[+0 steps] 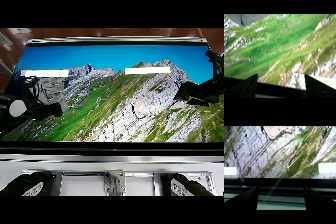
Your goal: Fold the shirts.
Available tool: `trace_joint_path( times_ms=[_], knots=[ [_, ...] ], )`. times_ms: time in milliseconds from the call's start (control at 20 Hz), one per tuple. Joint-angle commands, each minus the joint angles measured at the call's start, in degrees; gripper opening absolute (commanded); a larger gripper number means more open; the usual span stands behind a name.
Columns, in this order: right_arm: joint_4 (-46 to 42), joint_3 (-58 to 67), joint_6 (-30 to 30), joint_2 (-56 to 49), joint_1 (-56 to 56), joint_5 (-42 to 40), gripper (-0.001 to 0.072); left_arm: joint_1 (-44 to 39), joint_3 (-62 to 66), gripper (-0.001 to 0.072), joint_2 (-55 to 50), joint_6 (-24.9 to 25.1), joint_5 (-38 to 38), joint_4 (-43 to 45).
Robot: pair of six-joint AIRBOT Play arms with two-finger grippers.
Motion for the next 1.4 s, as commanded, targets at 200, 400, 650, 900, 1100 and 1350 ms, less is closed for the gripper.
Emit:
trace_joint_path(
  times_ms=[200,400,650,900,1100,1350],
  knots=[
    [4.28,-0.02,-1.62,-4.81,0.09,0.5,0.0676,18.82,20.55,0.0718,-27.5,5.14,3.15,-3.58],
    [4.76,-0.02,-1.77,-5.03,0.07,-2.29,0.067,25.07,31.54,0.0718,-39.93,5.14,4.35,-8.98],
    [4.76,-0.02,-1.6,-5.03,0.09,-2.4,0.067,26.14,36.41,0.0718,-48.72,9.7,4.96,-9.31],
    [4.85,-0.02,-0.68,-5.03,0.09,-2.32,0.067,26.21,36.44,0.0321,-51.82,10.78,4.92,-9.88],
    [7.96,-0.02,-0.5,-5.03,0.07,-4.5,0.067,25.94,43.8,0.0041,-50.99,26.14,-2.14,-22.1],
    [7.58,0.07,-7.23,-4.96,0.02,-9.68,0.067,19.28,56.28,0.0041,-35.56,33.46,-4.59,-23.26]
  ],
)
